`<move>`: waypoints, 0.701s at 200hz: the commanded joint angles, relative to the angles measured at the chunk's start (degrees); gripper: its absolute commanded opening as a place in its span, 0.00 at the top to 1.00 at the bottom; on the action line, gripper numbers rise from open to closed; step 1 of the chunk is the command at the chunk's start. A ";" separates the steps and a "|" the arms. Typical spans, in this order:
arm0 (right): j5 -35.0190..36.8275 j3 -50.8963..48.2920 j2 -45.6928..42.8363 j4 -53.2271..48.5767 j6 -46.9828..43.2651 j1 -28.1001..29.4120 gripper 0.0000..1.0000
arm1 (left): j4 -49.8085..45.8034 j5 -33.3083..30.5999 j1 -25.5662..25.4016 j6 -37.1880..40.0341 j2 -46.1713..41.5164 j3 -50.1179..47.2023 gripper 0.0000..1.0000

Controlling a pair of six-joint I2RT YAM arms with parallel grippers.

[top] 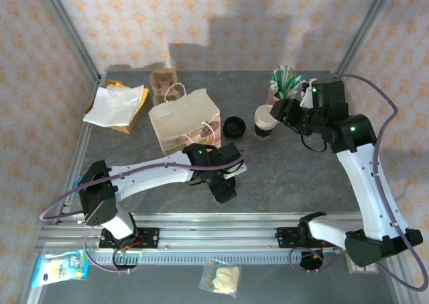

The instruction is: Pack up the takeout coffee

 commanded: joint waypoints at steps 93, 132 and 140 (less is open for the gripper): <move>1.33 3.23 0.57 -0.61 -1.22 -0.28 0.50 | -2.85 1.92 0.04 1.36 -1.49 0.76 0.01; 1.51 3.55 0.89 -0.80 -1.32 -0.30 0.39 | -3.14 3.26 0.05 2.02 -3.93 1.69 0.01; 1.62 3.59 0.92 -1.09 -1.53 -0.29 0.36 | -2.96 2.94 0.04 2.17 -4.79 2.30 0.01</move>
